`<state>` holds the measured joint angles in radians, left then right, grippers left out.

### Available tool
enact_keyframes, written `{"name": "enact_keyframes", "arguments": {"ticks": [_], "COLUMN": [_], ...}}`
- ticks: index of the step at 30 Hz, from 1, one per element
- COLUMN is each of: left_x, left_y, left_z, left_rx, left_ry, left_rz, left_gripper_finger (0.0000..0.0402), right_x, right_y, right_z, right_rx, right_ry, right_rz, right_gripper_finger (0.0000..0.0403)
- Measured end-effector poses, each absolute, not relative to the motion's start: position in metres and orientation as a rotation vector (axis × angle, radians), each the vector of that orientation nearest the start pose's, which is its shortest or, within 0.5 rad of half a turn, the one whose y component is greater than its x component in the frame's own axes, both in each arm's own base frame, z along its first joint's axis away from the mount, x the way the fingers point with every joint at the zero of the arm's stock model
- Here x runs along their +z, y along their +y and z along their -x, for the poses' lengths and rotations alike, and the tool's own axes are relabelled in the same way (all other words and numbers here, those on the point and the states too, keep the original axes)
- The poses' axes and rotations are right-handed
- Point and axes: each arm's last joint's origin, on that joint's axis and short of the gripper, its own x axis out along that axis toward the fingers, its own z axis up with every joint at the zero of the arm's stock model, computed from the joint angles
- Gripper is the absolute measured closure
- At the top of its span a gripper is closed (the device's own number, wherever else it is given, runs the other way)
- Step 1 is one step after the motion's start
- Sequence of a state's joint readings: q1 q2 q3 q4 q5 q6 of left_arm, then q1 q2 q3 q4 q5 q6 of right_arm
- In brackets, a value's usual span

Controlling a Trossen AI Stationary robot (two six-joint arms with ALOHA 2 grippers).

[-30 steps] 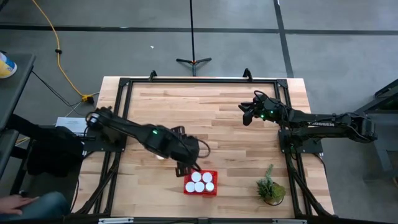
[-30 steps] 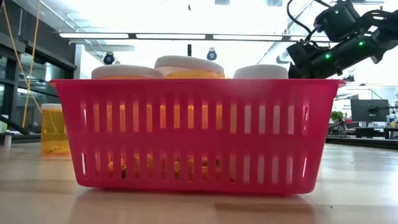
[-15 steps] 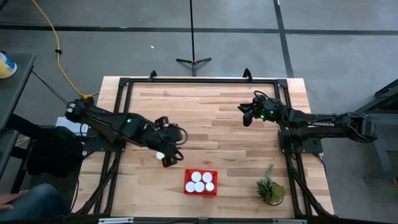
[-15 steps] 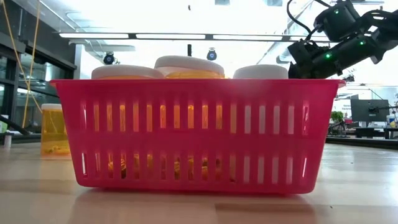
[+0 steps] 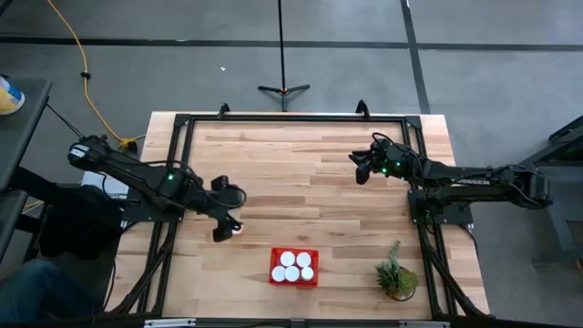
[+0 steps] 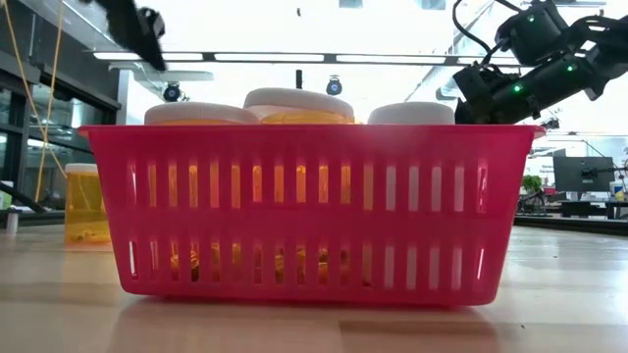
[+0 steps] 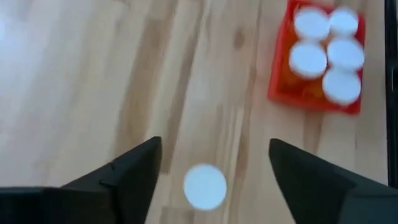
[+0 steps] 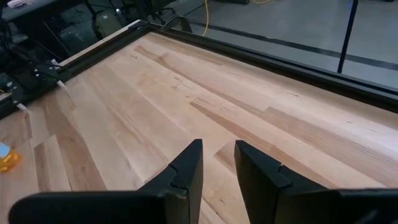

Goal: Pick and place pill bottles into a basket
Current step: Put the orange pill bottle into the red basket

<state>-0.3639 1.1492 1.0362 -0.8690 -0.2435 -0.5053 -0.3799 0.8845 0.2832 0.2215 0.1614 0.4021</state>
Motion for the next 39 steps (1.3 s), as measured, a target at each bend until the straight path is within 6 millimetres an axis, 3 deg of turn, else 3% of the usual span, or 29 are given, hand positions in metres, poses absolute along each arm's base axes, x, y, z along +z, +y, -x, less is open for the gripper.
{"name": "enact_keyframes", "arguments": {"ticks": [6, 13, 26, 39], "left_x": [0.267, 0.245, 0.214, 0.186], "left_y": [-0.065, -0.065, -0.066, -0.071], "left_z": [-0.203, -0.197, -0.196, -0.209], "left_rx": [0.062, 0.043, -0.012, -0.055], "left_ry": [1.077, 1.148, 1.127, 1.216], "left_rz": [0.222, 0.200, 0.210, 0.127], "left_gripper_finger": [0.0007, 0.0026, 0.0005, 0.0004], "right_x": [0.183, 0.183, 0.183, 0.183], "right_y": [-0.070, -0.071, -0.071, -0.071], "right_z": [-0.164, -0.164, -0.163, -0.163], "right_rx": [-0.608, -0.615, -0.632, -0.632], "right_ry": [0.264, 0.260, 0.258, 0.259], "right_rz": [-0.447, -0.455, -0.450, -0.447], "right_gripper_finger": [0.0318, 0.0318, 0.0318, 0.0318]}}
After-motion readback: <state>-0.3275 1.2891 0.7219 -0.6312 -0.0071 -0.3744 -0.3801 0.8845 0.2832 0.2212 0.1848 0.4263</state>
